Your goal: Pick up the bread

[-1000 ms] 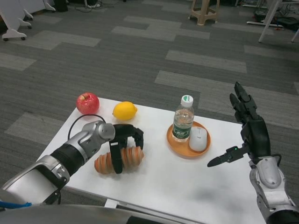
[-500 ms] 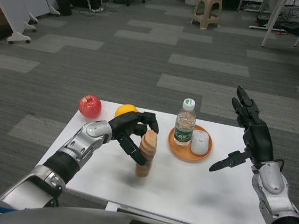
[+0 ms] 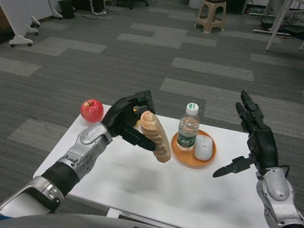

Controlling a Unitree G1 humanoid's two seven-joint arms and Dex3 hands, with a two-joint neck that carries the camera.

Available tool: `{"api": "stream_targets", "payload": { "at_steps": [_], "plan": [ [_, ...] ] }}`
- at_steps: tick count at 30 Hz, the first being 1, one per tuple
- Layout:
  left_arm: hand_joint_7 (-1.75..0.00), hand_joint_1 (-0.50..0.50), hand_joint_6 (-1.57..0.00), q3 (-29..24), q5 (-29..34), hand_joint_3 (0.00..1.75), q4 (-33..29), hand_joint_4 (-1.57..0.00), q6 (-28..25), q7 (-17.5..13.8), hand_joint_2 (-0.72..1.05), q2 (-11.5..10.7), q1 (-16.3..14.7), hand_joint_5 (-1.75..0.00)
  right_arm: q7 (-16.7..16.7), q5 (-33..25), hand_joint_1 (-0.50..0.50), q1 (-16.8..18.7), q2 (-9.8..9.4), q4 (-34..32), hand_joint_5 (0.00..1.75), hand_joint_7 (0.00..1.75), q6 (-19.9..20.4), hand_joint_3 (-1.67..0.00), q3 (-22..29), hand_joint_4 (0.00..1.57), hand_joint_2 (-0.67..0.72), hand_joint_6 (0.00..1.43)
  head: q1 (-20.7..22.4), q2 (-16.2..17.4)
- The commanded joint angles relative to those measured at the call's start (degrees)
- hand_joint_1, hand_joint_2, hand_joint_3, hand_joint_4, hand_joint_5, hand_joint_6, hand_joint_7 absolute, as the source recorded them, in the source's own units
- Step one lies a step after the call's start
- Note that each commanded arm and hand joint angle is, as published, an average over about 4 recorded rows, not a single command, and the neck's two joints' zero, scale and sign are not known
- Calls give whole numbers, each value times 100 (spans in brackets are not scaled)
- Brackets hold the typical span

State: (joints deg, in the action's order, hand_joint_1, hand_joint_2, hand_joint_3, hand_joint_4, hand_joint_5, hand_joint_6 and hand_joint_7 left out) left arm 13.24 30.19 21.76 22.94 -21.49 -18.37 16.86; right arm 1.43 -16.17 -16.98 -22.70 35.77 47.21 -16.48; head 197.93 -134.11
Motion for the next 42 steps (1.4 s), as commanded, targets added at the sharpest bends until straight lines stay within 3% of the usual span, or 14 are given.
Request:
{"api": "stream_targets", "payload": {
  "at_steps": [1, 13, 19, 42],
  "plan": [
    [-168, 50, -87, 20, 154, 7, -273, -86, 131, 92, 34, -18, -64, -175, -2, -53, -8, -25, 12, -84, 0, 0, -1, 0, 22, 0, 15, 0, -12, -10],
    [-168, 50, -89, -305, 154, 9, -1235, -90, 131, 312, 34, -194, -227, -175, -2, -53, -8, -25, 42, -119, 0, 0, -1, 0, -4, 0, 15, 0, 7, -90],
    [-168, 50, -92, -511, 154, 9, -1499, -94, 109, 376, 43, -264, -411, -175, -2, -46, -8, -27, 47, -141, 0, 0, -1, 0, -24, 0, 15, 0, 57, -147],
    [-168, 50, -92, -771, 101, 4, -1765, -97, -44, 409, 43, -448, -684, -175, -2, -44, -8, -69, 117, -222, 0, 0, -1, 0, -48, 0, 15, 0, 87, -172]
  ]
}}
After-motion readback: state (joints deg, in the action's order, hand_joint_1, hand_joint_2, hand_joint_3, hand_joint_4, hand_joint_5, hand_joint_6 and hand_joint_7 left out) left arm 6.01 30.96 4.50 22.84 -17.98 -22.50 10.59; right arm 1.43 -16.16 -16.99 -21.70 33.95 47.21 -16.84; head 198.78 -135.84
